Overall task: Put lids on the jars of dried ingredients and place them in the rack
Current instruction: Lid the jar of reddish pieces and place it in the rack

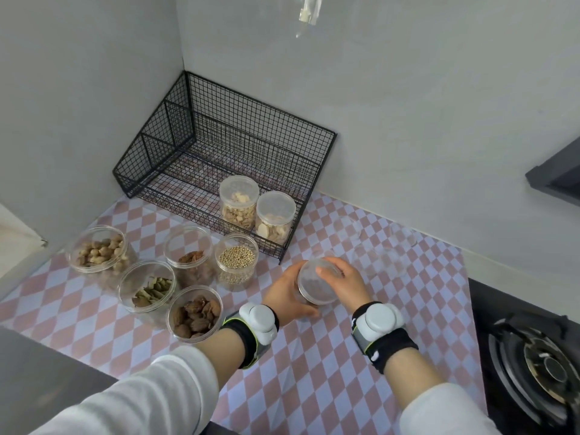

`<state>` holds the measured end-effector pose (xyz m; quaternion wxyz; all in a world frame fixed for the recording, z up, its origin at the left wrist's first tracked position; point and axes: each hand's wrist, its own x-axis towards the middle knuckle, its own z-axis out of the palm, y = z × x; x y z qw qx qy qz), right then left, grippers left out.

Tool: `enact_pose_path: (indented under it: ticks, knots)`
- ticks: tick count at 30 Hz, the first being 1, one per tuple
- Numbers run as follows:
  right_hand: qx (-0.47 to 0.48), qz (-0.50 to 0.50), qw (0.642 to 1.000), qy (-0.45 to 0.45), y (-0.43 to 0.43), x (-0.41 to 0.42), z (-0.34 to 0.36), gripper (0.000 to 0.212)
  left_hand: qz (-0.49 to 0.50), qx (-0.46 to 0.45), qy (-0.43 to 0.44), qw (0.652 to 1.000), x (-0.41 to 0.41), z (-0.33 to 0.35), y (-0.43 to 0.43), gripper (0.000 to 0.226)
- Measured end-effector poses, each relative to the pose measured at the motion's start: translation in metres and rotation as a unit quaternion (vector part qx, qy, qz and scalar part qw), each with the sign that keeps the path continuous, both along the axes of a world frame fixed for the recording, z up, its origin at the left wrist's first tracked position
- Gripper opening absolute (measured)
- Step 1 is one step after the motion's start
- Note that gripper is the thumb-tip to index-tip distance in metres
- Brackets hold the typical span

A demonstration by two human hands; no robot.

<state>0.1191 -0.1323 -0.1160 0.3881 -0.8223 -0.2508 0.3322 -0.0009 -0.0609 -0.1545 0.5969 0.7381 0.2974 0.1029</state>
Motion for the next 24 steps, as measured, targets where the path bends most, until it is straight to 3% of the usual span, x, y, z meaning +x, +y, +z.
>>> enact_pose_path:
  ticks: [11, 18, 22, 24]
  knots:
    - [0.011, 0.013, 0.998, -0.056, -0.01, -0.005, -0.011, 0.037, 0.001, 0.002, -0.003, 1.0, 0.0, 0.002, -0.001, 0.087]
    - [-0.137, 0.054, 0.967, -0.207, -0.016, -0.009, -0.002, 0.053, -0.003, 0.011, 0.003, 1.0, 0.0, 0.005, -0.002, 0.087]
    - [-0.049, 0.105, 0.982, -0.151, -0.014, -0.012, 0.017, 0.051, -0.01, 0.006, 0.004, 1.0, -0.001, 0.006, -0.003, 0.087]
    - [-0.076, 0.13, 0.972, -0.18, -0.016, -0.015, 0.024, 0.047, -0.009, 0.006, 0.003, 1.0, -0.001, 0.007, -0.003, 0.087]
